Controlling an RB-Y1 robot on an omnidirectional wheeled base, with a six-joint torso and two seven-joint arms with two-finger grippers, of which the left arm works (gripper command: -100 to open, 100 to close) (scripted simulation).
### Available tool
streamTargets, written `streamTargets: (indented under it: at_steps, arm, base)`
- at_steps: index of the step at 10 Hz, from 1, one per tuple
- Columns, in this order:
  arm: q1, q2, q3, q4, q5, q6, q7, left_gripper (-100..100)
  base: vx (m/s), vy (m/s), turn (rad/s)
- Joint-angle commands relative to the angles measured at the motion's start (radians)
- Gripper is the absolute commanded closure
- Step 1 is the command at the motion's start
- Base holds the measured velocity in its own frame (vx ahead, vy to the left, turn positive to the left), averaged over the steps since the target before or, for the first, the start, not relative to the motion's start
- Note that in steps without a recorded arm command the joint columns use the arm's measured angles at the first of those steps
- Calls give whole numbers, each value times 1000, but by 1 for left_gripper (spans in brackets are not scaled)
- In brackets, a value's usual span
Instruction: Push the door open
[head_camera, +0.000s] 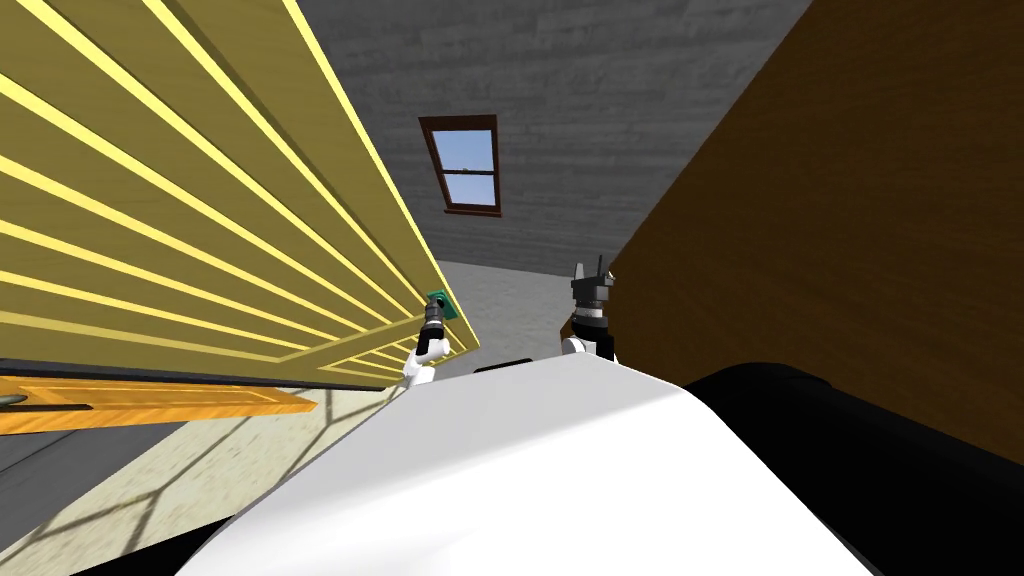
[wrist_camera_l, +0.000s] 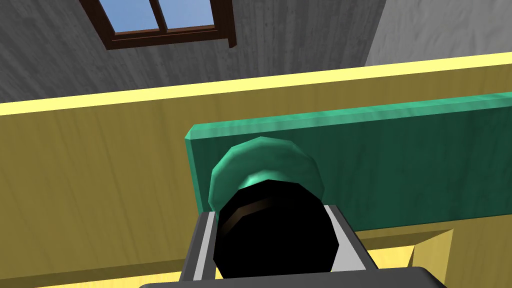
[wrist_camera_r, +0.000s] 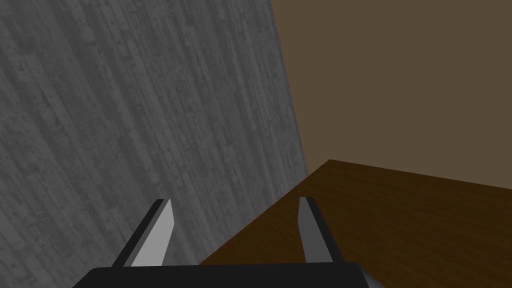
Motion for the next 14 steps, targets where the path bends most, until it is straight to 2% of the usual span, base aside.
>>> streamTargets:
  at_steps: [1,4,9,14]
  arm:
    - [3,11,34,-5,6,-8,-3,100]
    - [-3,7,72,0,11,-7,-10,100]
    - [-12,-10,138,8,20,-5,-23,100]
    - [-18,-30,181,14,26,-4,-31,100]
  base:
    - [189,-107,120]
    - [167,-67,82]
    - [186,-80,79]
    - [173,-66,66]
